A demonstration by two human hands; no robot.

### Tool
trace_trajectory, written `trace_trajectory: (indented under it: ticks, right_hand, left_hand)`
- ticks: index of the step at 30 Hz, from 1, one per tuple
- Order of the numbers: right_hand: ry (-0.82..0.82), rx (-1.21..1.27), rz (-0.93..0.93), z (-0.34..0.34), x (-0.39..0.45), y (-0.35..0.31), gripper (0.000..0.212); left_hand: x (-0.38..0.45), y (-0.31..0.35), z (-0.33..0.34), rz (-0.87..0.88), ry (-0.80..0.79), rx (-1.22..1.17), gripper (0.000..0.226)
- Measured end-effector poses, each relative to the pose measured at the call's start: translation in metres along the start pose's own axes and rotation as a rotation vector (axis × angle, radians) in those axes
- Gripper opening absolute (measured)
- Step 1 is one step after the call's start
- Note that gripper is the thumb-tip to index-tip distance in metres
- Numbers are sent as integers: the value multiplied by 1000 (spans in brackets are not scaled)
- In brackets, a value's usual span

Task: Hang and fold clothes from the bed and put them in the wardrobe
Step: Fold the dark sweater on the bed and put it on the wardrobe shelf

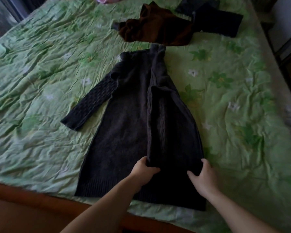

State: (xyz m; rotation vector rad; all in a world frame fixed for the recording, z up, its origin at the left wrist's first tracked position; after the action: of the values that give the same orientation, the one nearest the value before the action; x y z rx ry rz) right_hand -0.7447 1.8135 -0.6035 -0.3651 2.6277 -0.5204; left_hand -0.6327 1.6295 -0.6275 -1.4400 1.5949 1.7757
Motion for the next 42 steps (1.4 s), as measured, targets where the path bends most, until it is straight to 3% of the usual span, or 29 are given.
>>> trace_trajectory:
  ticks: [2, 5, 9, 14, 18, 21, 24, 28, 33, 36, 39, 42]
  right_hand:
    - [-62, 62, 104, -6, 0, 5, 58]
    - [-185, -49, 111, -17, -2, 14, 37]
    - [-138, 88, 136, -32, 2, 54, 23]
    - [-310, 83, 237, -40, 3, 79, 29]
    - [-206, -112, 110, -48, 19, 53, 30]
    - [-16, -123, 35, -55, 40, 31, 51]
    - [52, -92, -78, -60, 71, -2, 35]
    - [153, -78, -241, -64, 127, -59, 17]
    - [186, -58, -402, -57, 196, -131, 8]
    - [179, -105, -522, -46, 235, -164, 30]
    - [83, -386, -598, -37, 266, -189, 54]
    - [92, -331, -616, -40, 288, -203, 23]
  left_hand:
    - [0, -3, 1, -12, -6, -67, 34]
    - [-2, -4, 7, -26, -54, -148, 32]
    - [-7, 5, 25, -24, -132, -159, 24]
    - [-5, 6, 43, -44, -165, 57, 38]
    - [-6, 19, 30, -2, -19, 311, 41]
    - [-5, 39, 11, 36, 132, 377, 47]
    - [6, 67, -6, 99, 231, 419, 43]
    - [36, 112, -27, 162, 248, 385, 36]
    - [73, 171, -52, 246, 299, 359, 35]
    - [99, 203, -57, 291, 323, 317, 49]
    - [122, 227, -55, 271, 346, 297, 61]
    - [132, 237, -46, 240, 376, 271, 66]
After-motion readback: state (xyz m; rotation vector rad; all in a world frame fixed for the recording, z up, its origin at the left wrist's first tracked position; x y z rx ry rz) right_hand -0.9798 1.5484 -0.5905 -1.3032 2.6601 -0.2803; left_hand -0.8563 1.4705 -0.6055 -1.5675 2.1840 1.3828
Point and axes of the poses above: each hand's wrist, its own x-axis towards the middle knuckle, its own z-axis out of the palm, y = z × x, the point moved 2 cm from there along x, towards the middle knuckle, and after that the axes turned 9 degrees about -z, right-handed, at the moved point
